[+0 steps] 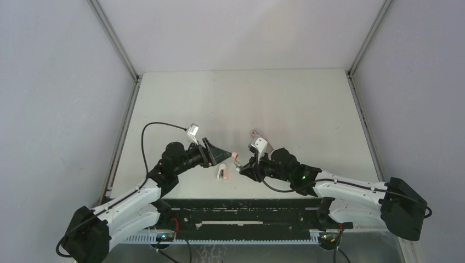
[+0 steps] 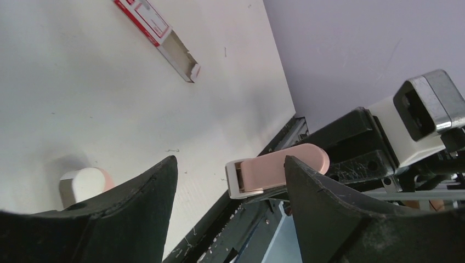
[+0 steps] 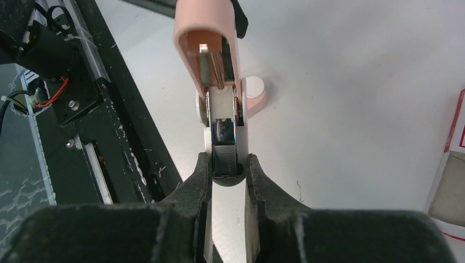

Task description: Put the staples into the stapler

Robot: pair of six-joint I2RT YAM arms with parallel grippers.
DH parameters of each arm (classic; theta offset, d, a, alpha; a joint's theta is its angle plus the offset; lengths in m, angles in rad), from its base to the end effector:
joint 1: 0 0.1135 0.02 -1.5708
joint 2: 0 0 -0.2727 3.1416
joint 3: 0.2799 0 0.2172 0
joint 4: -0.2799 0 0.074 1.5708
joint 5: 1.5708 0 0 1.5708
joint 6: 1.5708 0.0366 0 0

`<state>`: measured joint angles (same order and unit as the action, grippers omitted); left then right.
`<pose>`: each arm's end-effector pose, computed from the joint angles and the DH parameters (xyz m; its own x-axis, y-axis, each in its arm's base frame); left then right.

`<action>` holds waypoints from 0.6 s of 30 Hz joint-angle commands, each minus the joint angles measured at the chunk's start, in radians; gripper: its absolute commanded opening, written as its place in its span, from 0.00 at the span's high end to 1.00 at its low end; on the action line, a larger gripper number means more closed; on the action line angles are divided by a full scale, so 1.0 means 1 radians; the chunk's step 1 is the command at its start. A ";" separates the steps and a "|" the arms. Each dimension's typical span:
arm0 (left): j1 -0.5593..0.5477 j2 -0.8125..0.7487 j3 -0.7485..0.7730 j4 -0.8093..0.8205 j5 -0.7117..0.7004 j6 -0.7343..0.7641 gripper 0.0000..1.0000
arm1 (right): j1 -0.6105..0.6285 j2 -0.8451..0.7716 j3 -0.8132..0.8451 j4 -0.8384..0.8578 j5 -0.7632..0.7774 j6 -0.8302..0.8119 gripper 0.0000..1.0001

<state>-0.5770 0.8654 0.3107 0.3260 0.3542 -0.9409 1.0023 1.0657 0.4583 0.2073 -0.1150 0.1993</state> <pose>0.1253 -0.0967 0.2376 -0.7542 -0.4134 -0.5102 0.3146 0.4544 -0.8334 0.1016 0.1669 0.2393 -0.3826 -0.2335 -0.8939 -0.8348 0.5019 0.2262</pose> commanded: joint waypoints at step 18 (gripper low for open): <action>-0.167 0.195 0.037 0.313 0.121 -0.106 0.40 | 0.013 -0.073 0.000 0.065 -0.027 -0.039 1.00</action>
<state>-0.7227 1.0286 0.3172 0.4961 0.4126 -0.9844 1.0027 1.0286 0.4492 0.1669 -0.1123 0.1921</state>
